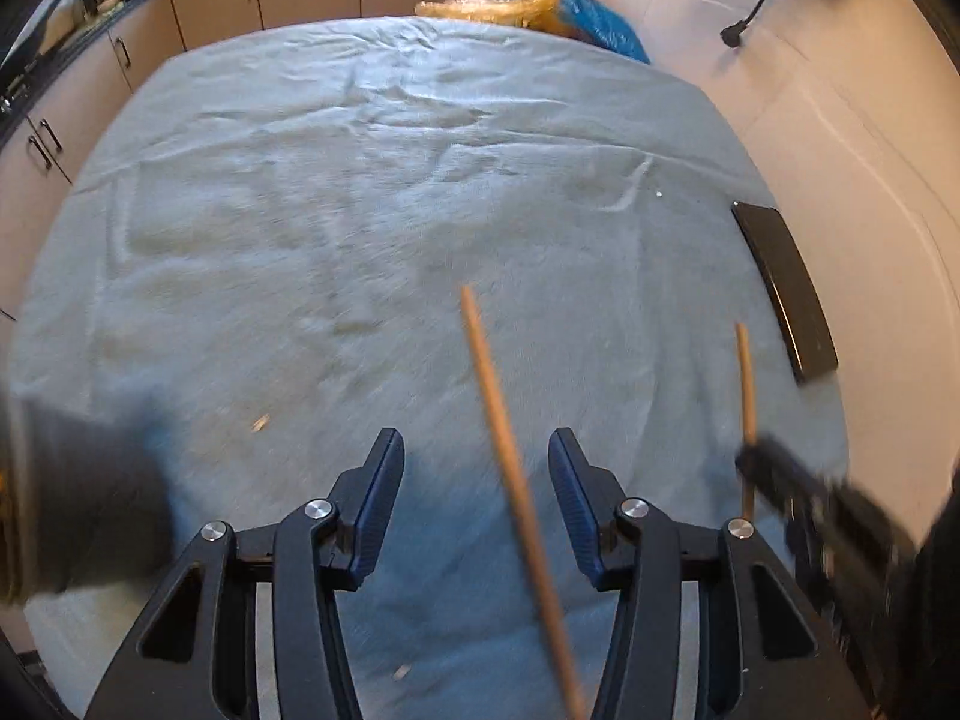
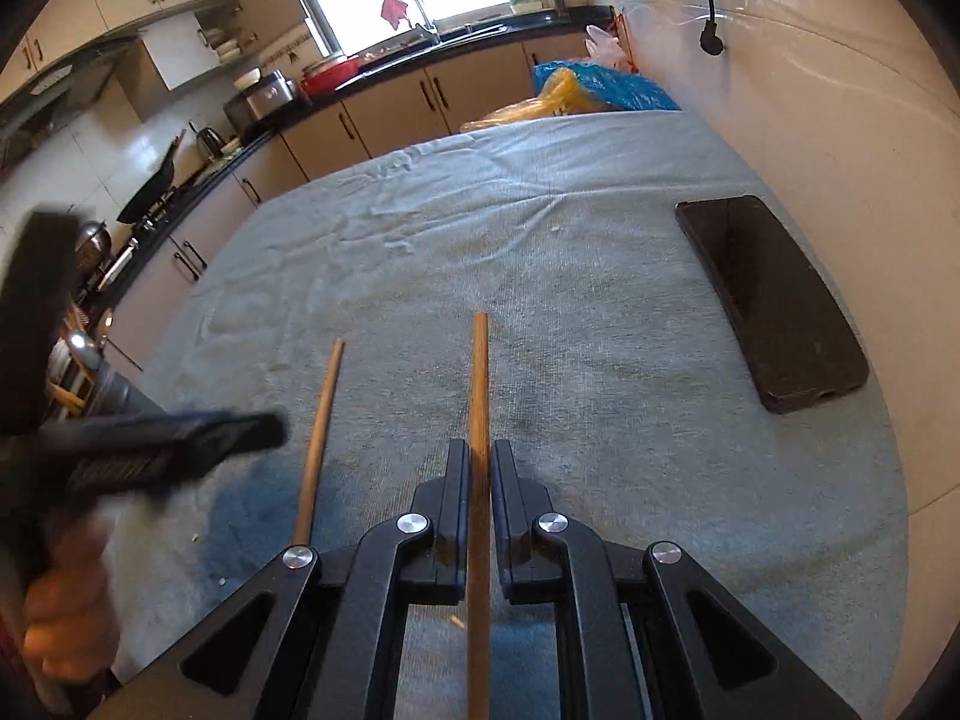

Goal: Organize utensils
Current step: 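Grasp a loose chopstick with the right tool while the left tool grasps another, then carry both held chopsticks over the holder cup with both tools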

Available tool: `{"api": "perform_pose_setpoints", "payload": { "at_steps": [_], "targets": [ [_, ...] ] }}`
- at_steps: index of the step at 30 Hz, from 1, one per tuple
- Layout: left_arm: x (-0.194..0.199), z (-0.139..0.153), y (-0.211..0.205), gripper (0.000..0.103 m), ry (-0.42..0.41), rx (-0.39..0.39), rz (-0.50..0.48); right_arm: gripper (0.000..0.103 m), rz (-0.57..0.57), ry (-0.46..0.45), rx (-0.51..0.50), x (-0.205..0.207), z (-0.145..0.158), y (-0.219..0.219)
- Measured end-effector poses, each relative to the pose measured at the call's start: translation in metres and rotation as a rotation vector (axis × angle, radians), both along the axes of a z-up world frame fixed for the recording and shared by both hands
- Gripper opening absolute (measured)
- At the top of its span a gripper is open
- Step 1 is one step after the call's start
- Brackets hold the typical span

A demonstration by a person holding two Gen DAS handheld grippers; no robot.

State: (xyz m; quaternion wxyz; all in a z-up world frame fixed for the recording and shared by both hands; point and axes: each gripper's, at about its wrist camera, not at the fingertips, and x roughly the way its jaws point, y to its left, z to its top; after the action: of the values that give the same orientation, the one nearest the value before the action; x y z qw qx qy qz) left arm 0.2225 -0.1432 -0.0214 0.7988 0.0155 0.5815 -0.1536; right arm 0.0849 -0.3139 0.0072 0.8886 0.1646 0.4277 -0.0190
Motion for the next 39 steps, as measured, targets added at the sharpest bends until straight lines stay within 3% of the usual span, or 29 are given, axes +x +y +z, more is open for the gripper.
{"api": "perform_pose_setpoints", "payload": {
  "at_steps": [4,6,10,12,18,23,28,39],
  "targets": [
    [0.015,-0.012,-0.020,0.039,0.003,0.055,0.026,0.008,0.010,-0.015,0.020,-0.006,0.002,-0.005],
    [0.020,-0.019,-0.026,0.026,0.018,0.073,0.035,0.008,0.009,-0.026,0.031,-0.008,0.004,-0.010],
    [0.023,-0.020,-0.032,0.020,-0.009,0.106,0.043,0.008,0.020,-0.044,0.047,-0.010,0.006,-0.014],
    [0.021,-0.021,-0.035,0.007,-0.036,0.130,0.038,0.008,0.025,-0.050,0.054,-0.012,0.007,-0.012],
    [-0.003,-0.007,-0.020,0.005,-0.132,0.089,0.015,0.008,0.019,-0.071,0.076,-0.016,0.009,-0.009],
    [-0.047,0.043,-0.001,0.006,-0.299,0.015,-0.004,0.008,0.006,-0.139,0.079,-0.030,0.023,-0.002],
    [-0.089,0.085,0.024,0.006,-0.434,-0.039,-0.006,0.008,0.008,-0.272,0.054,-0.052,0.048,0.019],
    [-0.133,0.117,0.079,0.006,-0.551,-0.088,0.020,0.008,0.032,-0.423,-0.004,-0.077,0.073,0.068]
  ]
}}
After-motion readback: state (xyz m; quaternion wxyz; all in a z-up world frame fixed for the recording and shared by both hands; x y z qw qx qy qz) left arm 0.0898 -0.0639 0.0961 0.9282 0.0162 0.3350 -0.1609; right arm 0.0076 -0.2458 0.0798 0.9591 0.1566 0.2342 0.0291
